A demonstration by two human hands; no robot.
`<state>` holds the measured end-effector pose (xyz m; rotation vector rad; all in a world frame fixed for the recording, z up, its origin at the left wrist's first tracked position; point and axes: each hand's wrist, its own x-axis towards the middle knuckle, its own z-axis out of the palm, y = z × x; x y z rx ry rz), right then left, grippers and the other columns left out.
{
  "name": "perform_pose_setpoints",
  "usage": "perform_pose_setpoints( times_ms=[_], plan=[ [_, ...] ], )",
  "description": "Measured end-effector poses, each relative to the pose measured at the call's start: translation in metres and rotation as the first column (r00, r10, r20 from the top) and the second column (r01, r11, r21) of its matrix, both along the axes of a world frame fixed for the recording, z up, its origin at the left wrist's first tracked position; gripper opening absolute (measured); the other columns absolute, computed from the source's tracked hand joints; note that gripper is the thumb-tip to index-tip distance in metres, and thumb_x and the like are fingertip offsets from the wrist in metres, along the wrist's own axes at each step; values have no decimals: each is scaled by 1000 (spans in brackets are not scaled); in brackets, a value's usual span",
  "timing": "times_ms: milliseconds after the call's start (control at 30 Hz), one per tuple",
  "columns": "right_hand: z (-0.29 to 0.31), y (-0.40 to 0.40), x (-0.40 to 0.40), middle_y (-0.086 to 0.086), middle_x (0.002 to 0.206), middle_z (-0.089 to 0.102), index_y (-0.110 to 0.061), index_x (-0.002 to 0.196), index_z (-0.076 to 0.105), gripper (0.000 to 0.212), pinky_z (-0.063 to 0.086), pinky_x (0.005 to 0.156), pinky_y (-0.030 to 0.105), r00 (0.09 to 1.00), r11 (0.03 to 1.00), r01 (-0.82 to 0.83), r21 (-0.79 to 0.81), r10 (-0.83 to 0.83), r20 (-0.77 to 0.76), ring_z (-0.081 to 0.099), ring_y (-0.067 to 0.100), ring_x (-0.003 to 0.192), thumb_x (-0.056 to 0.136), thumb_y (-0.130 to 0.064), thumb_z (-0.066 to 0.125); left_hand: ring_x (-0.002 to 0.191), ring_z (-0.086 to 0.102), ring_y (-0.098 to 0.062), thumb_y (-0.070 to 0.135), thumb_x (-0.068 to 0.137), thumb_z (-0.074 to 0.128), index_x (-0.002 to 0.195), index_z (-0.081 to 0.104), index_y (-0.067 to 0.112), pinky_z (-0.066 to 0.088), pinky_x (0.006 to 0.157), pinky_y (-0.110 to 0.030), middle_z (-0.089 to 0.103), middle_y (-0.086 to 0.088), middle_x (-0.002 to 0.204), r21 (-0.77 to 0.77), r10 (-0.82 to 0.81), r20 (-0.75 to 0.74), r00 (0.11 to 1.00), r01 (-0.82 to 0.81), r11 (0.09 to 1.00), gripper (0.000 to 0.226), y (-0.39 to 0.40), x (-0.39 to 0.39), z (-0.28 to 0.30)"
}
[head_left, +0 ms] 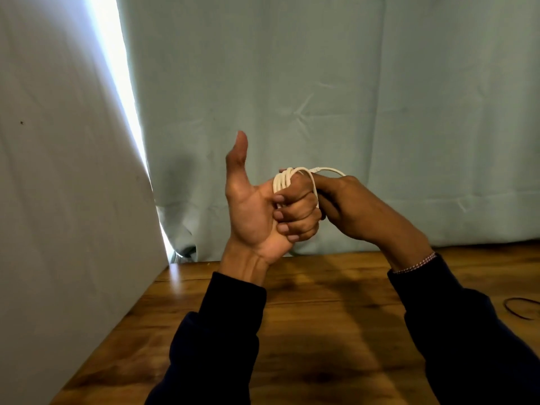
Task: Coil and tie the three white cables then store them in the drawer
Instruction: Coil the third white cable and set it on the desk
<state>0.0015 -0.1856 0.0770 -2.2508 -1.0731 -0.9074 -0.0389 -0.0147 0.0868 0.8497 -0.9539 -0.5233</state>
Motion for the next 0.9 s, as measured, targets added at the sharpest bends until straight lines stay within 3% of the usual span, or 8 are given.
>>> perform_pose_setpoints(
  times_ms=[100, 233, 367, 433, 533, 667, 800, 900],
  plan=[
    [3, -1, -7, -10, 76, 59, -31, 113, 57, 24, 43, 63, 17, 996, 997, 13, -77, -20, -89, 59, 8, 68, 103, -12, 46, 30, 9, -12, 60, 88, 59, 52, 18, 19, 4, 38, -22, 10, 3, 40, 29, 83, 0, 997, -83, 996, 68, -7, 6, -2],
    [1, -2, -16, -9, 71, 62, -37, 85, 54, 24, 40, 59, 11, 971, 974, -22, -226, -33, -236, 59, 3, 62, 103, -22, 49, 28, 9, -11, 35, 106, 36, 50, 20, 26, 10, 34, -17, 12, 5, 39, 45, 266, -13, 964, -265, 963, 58, -7, 11, -2],
    [0, 10, -25, -7, 71, 67, -20, 99, 62, 19, 44, 62, 13, 912, 931, -15, -365, -137, -387, 61, 2, 61, 105, -30, 47, 30, 9, -11, 32, 105, 32, 52, 17, 26, 9, 36, -17, 10, 4, 41, 15, 357, -67, 932, -357, 934, 55, 7, 15, 0],
    [3, 16, -36, -5, 72, 70, -25, 96, 57, 18, 42, 62, 15, 880, 887, 35, -461, -246, -406, 62, 1, 60, 106, -34, 44, 29, 11, -10, 33, 105, 32, 52, 17, 25, 12, 35, -15, 10, 4, 42, 9, 406, -99, 908, -407, 913, 56, 8, 19, -3],
    [9, 22, -58, -4, 72, 71, -24, 92, 61, 27, 42, 65, 20, 855, 818, 64, -572, -340, -391, 62, 4, 62, 106, -37, 42, 29, 11, -10, 33, 105, 29, 52, 16, 25, 12, 36, -15, 8, 3, 43, -12, 458, -159, 875, -466, 885, 56, 10, 26, -5],
    [11, 28, -83, -4, 82, 67, -17, 104, 70, 28, 46, 66, 24, 883, 766, 160, -623, -393, -257, 61, 11, 72, 104, -35, 49, 27, 15, -9, 33, 106, 28, 46, 21, 25, 17, 33, -13, 11, 4, 41, -44, 512, -191, 837, -528, 848, 61, 13, 31, -8],
    [20, 30, -103, -6, 90, 71, -21, 104, 75, 27, 56, 75, 29, 937, 776, 178, -605, -321, -135, 64, 8, 79, 99, -42, 57, 29, 15, -10, 34, 106, 29, 44, 24, 25, 18, 33, -15, 16, 5, 38, -17, 612, -206, 763, -629, 778, 63, 12, 33, -9],
    [26, 27, -108, -13, 84, 66, -28, 104, 75, 25, 50, 70, 18, 970, 804, 198, -561, -242, -4, 61, 2, 78, 96, -46, 59, 32, 13, -10, 36, 106, 31, 49, 21, 24, 14, 34, -17, 14, 4, 42, 25, 647, -219, 730, -659, 752, 59, 8, 33, -12]
  ],
)
